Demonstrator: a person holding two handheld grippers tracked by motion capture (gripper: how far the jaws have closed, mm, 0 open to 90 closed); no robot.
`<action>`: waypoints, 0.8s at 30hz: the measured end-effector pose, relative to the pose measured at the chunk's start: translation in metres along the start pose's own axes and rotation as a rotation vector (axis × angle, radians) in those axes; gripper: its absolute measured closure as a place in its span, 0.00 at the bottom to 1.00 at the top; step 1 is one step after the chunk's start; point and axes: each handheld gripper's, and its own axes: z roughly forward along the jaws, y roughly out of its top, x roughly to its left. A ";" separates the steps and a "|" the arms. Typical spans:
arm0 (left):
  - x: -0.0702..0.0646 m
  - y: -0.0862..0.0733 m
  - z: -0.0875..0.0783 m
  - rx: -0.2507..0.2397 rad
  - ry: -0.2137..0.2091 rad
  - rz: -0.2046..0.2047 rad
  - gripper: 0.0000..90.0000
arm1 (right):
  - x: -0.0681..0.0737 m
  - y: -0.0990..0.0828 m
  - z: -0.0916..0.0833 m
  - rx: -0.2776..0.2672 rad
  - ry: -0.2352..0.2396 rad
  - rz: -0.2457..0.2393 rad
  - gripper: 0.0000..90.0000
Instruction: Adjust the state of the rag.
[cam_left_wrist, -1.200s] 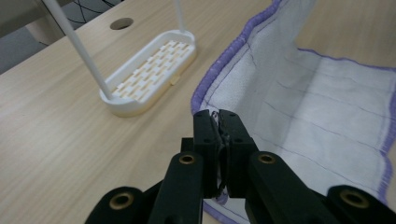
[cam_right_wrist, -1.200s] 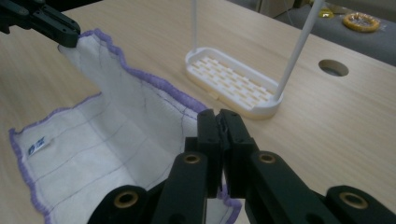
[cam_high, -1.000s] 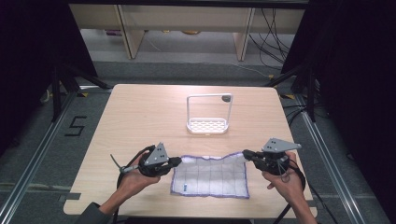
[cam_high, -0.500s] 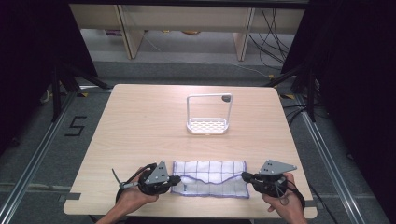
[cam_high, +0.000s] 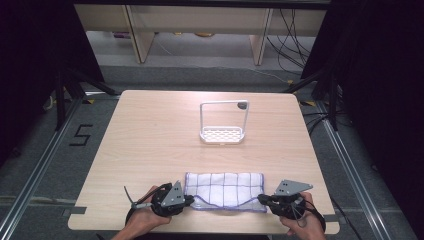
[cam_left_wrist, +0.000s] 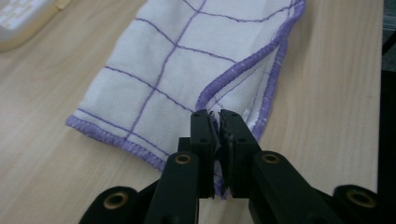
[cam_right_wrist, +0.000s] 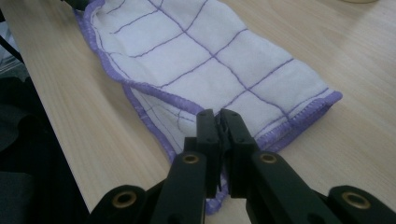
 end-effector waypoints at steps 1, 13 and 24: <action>0.002 0.003 -0.002 -0.014 -0.001 -0.005 0.95 | -0.001 0.001 -0.002 -0.014 -0.011 -0.006 0.97; 0.029 0.025 0.003 -0.044 0.043 -0.024 0.97 | -0.027 0.048 -0.003 -0.072 -0.060 -0.024 0.98; 0.007 -0.004 0.005 0.035 -0.029 0.014 0.97 | -0.008 0.007 -0.002 0.020 0.010 -0.025 0.98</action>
